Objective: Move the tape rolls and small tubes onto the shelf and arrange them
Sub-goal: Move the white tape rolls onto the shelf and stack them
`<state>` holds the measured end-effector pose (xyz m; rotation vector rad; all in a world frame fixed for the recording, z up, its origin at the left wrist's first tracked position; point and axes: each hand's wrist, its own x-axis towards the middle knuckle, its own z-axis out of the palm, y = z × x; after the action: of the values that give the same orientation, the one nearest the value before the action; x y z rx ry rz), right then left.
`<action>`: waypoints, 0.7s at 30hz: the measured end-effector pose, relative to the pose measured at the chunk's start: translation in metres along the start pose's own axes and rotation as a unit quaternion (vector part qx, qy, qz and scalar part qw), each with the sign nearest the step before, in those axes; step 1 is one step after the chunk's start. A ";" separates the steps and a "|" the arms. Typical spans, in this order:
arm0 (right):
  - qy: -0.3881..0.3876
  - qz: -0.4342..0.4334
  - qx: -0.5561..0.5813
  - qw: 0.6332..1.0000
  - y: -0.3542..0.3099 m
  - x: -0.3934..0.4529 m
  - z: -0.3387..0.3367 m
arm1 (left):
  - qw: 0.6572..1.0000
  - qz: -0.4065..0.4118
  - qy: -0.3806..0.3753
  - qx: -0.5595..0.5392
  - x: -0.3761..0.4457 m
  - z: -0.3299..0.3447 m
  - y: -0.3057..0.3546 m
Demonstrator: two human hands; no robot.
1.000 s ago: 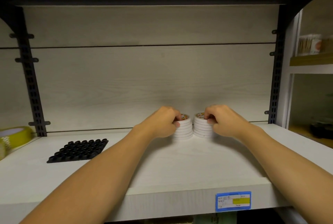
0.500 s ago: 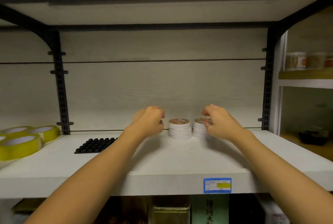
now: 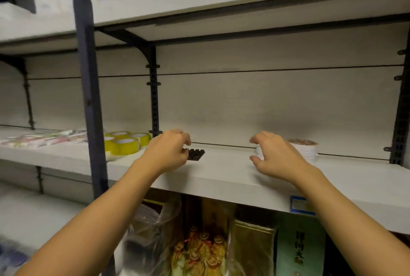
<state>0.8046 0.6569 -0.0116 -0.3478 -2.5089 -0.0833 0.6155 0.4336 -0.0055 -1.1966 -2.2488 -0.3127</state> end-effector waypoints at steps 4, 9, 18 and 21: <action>-0.009 -0.019 0.014 1.000 -0.037 0.009 0.011 | 0.999 -0.030 -0.005 0.029 -0.032 -0.019 -0.039; -0.004 -0.054 0.022 0.998 -0.092 0.028 0.022 | 0.997 -0.073 -0.003 0.039 -0.071 -0.043 -0.089; 0.010 -0.093 0.057 0.994 -0.219 0.067 0.052 | 0.992 -0.114 -0.003 0.049 -0.123 -0.071 -0.196; 0.012 -0.092 0.060 0.994 -0.257 0.079 0.064 | 0.991 -0.120 -0.013 0.060 -0.134 -0.075 -0.236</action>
<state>0.6389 0.4362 -0.0137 -0.0661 -2.5036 -0.0105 0.5093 0.1730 -0.0094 -0.8737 -2.4011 -0.2502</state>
